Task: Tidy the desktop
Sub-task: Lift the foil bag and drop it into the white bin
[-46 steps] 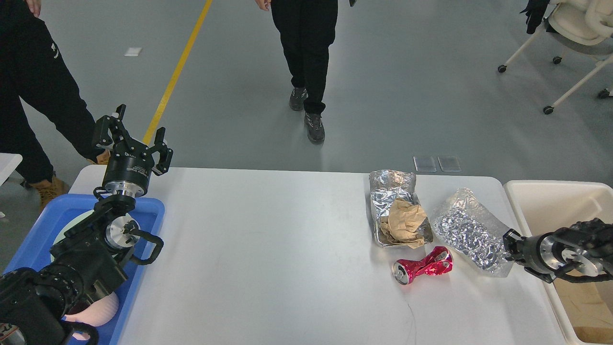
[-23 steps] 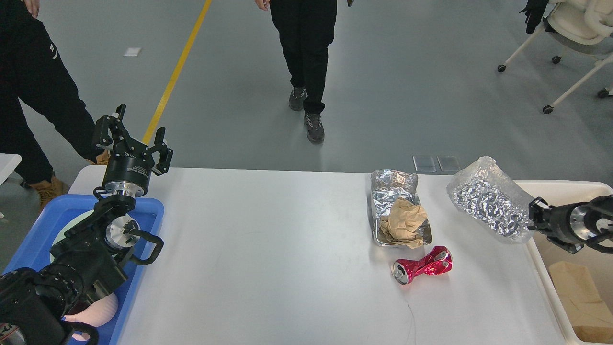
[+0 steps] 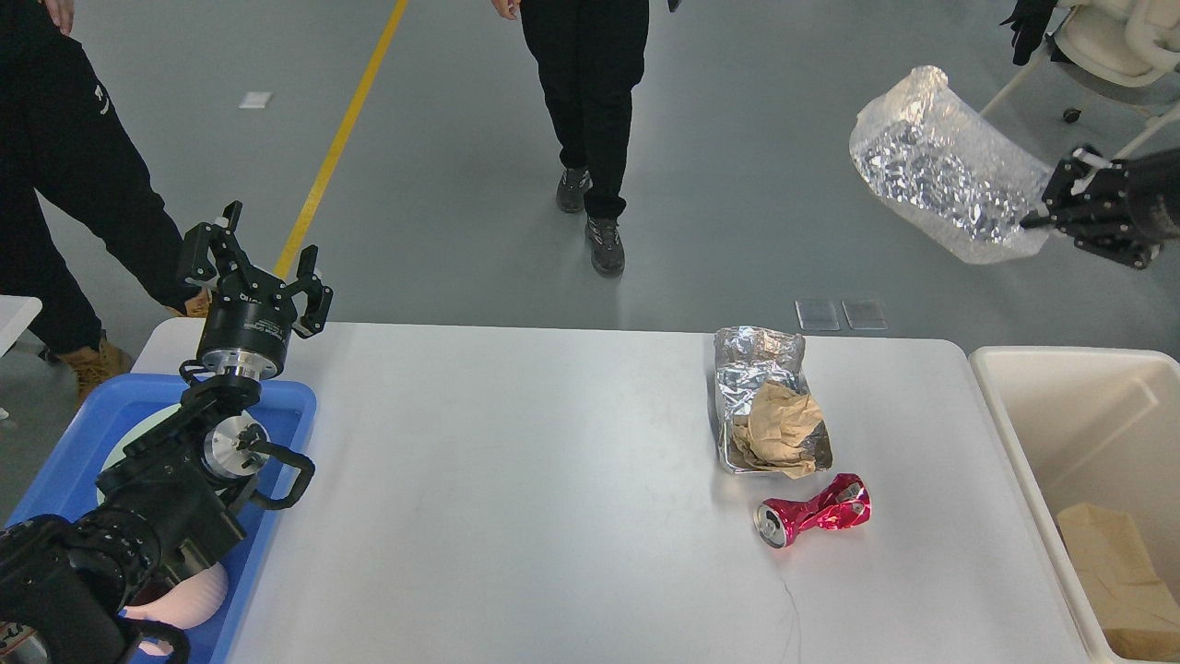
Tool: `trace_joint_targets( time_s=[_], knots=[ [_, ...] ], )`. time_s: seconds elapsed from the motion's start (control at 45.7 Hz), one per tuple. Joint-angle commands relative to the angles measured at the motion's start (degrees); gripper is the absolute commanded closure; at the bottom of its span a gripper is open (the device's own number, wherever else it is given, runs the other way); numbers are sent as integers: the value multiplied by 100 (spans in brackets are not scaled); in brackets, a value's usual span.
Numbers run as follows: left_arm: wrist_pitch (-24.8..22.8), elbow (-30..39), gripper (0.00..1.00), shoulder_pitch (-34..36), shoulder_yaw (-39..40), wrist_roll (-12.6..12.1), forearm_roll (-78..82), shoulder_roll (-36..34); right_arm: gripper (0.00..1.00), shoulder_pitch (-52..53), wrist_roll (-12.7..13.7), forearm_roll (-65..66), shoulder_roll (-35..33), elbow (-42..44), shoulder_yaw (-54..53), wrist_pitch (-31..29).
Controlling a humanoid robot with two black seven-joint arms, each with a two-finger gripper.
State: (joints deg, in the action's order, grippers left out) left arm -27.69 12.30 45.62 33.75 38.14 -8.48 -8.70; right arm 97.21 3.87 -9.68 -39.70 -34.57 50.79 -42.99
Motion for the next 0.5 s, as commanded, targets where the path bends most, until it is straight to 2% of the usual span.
trace_joint_targets(
  time_s=[0.0, 0.131, 0.306, 0.372, 0.481],
  knots=[
    [0, 0, 4, 0, 0, 0, -5, 0, 100, 754, -1, 98, 24, 3, 54, -245],
    [0, 0, 4, 0, 0, 0, -5, 0, 100, 1089, 34, 248, 33, 3, 45, -333],
    [0, 0, 4, 0, 0, 0, -5, 0, 100, 967, 34, 371, -20, 90, 159, -149],
    [0, 0, 4, 0, 0, 0, 4, 0, 100, 721, 34, 397, -64, 160, 264, 140],
    [0, 0, 4, 0, 0, 0, 4, 0, 100, -60, 34, 336, -397, 380, 309, 966]
  ],
)
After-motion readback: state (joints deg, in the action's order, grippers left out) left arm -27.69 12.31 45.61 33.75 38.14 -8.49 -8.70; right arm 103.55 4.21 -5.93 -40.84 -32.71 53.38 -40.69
